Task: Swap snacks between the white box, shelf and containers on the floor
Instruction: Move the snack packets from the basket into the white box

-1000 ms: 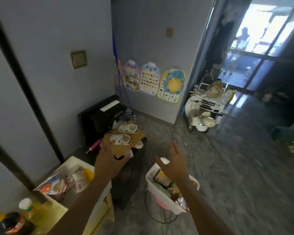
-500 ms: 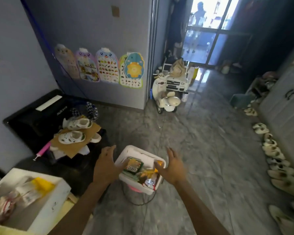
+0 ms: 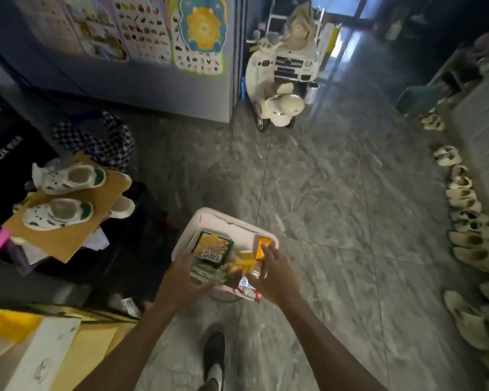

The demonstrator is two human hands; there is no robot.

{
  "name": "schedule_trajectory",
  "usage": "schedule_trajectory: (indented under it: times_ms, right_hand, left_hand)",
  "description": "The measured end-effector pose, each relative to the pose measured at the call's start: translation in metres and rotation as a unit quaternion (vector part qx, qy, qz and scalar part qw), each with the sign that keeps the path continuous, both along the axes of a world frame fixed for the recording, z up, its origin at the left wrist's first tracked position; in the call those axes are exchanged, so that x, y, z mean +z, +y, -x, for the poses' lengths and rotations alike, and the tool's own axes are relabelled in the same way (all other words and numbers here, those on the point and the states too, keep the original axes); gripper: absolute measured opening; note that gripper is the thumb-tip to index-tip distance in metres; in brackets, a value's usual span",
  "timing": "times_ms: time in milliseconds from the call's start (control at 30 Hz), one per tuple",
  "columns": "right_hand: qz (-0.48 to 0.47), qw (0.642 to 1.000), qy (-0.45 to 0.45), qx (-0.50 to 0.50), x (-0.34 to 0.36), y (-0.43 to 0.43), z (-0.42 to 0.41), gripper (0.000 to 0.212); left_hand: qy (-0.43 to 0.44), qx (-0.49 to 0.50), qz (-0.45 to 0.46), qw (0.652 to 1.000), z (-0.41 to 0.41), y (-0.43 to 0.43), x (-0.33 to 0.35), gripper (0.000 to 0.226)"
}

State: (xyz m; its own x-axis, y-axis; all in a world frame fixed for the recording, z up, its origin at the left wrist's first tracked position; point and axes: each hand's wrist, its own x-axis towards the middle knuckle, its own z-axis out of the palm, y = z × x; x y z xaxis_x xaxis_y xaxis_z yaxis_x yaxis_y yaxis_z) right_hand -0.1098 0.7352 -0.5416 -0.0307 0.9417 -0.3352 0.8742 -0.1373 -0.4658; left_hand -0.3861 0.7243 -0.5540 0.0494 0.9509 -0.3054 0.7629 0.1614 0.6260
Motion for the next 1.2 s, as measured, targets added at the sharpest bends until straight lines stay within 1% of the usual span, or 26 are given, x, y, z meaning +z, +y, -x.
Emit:
schedule_trajectory:
  times_ms: [67,167,300,367,433,500,567,667,767,833,933,1000,1100,1200]
  right_hand:
    - [0.017,1.000,-0.012,0.013,-0.027,0.011,0.003,0.103]
    - [0.048,0.998,-0.011,0.040,-0.087,0.036,0.013,0.097]
    - [0.071,0.994,-0.034,0.070,-0.175,0.060,0.023,0.095]
    - [0.077,0.992,-0.052,0.087,-0.221,0.068,0.028,0.098]
    - [0.073,0.988,-0.079,0.110,-0.265,0.073,0.031,0.097]
    - [0.072,0.984,-0.103,0.124,-0.279,0.076,0.036,0.096]
    - [0.076,0.983,-0.107,0.131,-0.284,0.082,0.038,0.096]
    - [0.087,0.983,-0.077,0.139,-0.279,0.091,0.038,0.091]
    - [0.065,0.991,-0.030,0.116,-0.268,0.095,0.031,0.081]
    - [0.060,0.994,0.008,0.095,-0.257,0.097,0.025,0.078]
    - [0.039,0.996,0.044,0.064,-0.230,0.098,0.015,0.070]
    - [0.024,0.996,0.063,0.049,-0.205,0.097,0.009,0.066]
    - [-0.012,0.997,0.077,0.028,-0.159,0.094,-0.001,0.070]
    - [-0.051,0.992,0.113,0.015,-0.102,0.096,-0.007,0.070]
  left_hand:
    - [-0.018,-0.027,0.003,0.999,0.001,0.011,-0.023,0.102]
    - [-0.023,-0.045,0.009,0.999,0.007,0.031,-0.088,0.103]
    - [0.073,-0.099,0.025,0.992,0.015,0.035,-0.184,0.101]
    - [0.076,-0.099,0.018,0.992,0.015,0.034,-0.212,0.095]
    - [0.047,-0.088,-0.018,0.995,0.015,0.034,-0.232,0.084]
    - [0.014,-0.076,-0.058,0.995,0.016,0.035,-0.245,0.070]
    - [-0.006,-0.076,-0.082,0.994,0.017,0.037,-0.251,0.057]
    - [-0.019,-0.081,-0.101,0.991,0.012,0.046,-0.246,0.045]
    - [-0.041,-0.065,-0.093,0.993,0.010,0.061,-0.234,0.048]
    - [-0.049,-0.047,-0.089,0.994,0.010,0.071,-0.221,0.051]
    - [-0.055,-0.021,-0.112,0.992,0.009,0.080,-0.190,0.054]
    - [-0.061,-0.003,-0.126,0.990,0.010,0.081,-0.161,0.052]
    - [-0.070,0.028,-0.162,0.984,0.014,0.079,-0.113,0.044]
    - [-0.076,0.056,-0.196,0.976,0.018,0.073,-0.059,0.042]
